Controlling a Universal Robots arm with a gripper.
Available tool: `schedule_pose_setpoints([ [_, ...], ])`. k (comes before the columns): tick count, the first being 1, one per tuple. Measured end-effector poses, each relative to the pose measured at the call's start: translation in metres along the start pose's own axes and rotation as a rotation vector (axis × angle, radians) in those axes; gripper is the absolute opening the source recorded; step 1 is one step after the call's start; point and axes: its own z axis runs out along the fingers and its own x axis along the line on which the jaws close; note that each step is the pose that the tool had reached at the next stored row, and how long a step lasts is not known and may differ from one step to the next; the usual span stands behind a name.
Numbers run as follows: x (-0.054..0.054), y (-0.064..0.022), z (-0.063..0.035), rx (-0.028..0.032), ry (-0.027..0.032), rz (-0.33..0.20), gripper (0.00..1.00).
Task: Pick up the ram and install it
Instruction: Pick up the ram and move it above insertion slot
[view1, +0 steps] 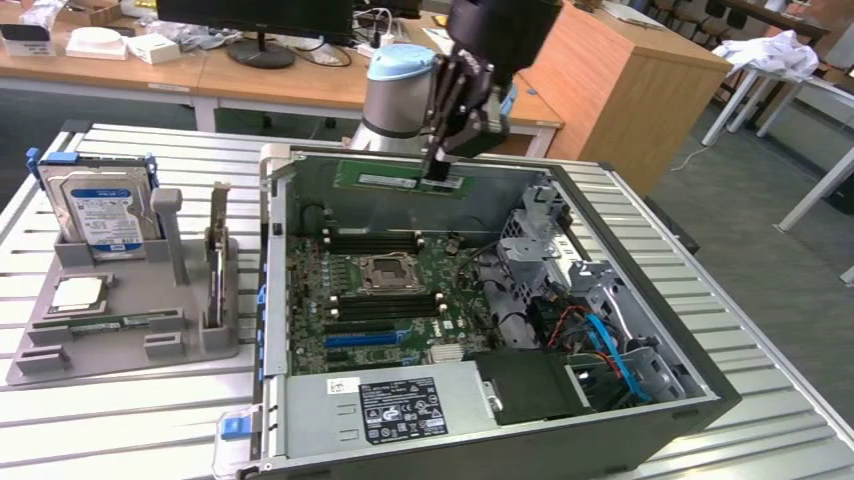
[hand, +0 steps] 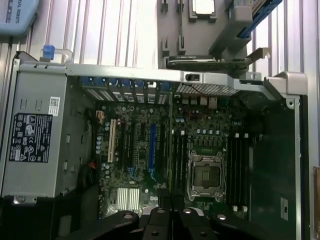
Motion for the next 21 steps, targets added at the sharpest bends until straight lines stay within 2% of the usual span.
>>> schedule_pose_setpoints([
  [2, 0.0, -0.0005, 0.0001, 0.0052, 0.0, 0.0, 0.12],
  [6, 0.0, -0.0012, 0.0001, 0.0052, 0.0001, -0.001, 0.12],
  [13, 0.001, -0.0314, -0.003, 0.0053, 0.0001, 0.0, 0.12],
  [15, -0.005, -0.0356, -0.002, 0.0052, 0.0015, 0.0, 0.12],
  [21, -0.032, -0.0397, 0.0035, 0.0059, 0.0048, 0.0, 0.12],
])
